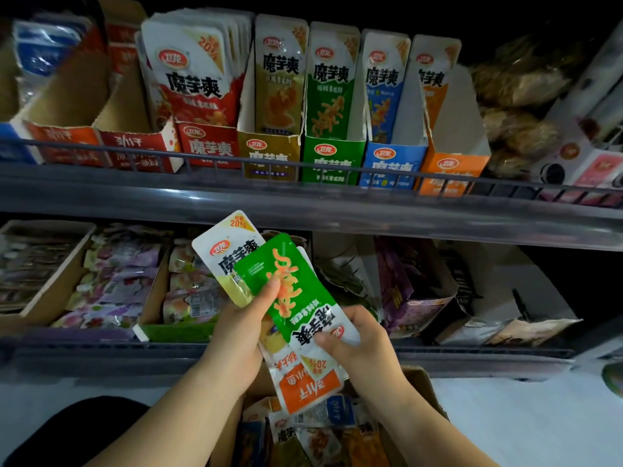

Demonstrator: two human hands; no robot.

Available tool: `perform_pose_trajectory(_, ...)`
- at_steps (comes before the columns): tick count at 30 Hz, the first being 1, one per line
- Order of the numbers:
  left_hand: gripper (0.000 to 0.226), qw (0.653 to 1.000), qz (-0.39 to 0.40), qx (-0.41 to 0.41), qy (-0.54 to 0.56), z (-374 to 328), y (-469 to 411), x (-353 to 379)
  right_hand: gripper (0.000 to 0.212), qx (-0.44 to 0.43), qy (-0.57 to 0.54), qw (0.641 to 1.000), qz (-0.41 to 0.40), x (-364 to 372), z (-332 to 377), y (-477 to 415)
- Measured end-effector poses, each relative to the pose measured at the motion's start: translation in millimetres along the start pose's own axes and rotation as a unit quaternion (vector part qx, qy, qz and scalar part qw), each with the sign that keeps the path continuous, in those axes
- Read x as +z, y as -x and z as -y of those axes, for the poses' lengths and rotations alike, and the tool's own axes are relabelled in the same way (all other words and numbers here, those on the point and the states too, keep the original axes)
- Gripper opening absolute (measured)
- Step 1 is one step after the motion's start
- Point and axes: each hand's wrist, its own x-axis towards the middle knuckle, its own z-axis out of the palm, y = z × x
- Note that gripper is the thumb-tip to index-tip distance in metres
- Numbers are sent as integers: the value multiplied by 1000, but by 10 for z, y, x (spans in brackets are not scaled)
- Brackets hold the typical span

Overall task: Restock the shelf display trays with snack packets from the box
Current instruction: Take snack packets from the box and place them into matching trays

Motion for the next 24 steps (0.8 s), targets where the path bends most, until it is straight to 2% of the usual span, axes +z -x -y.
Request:
perform_pose_trajectory(3,28,999,20,-4,-45,10,14,-8,12,23,-26,999,2,-32,-20,-32)
perform_pose_trajectory(7,11,997,2,0,-75,29,3,-23,6,22,-53,998,-15,-32,-45,-52)
perform_pose_trajectory(20,11,990,2,45,-133,-148,50,-110,7,-42,-102,990,-90,-397,147,48)
perform_pose_trajectory(21,11,990,2,47,-135,-181,74,-113,10,-51,-111,988,-89,-445,215,96)
perform_pose_trajectory(24,16,988,19,64,-141,-296,166,-92,51,-90,-103,984,-113,-637,461,175)
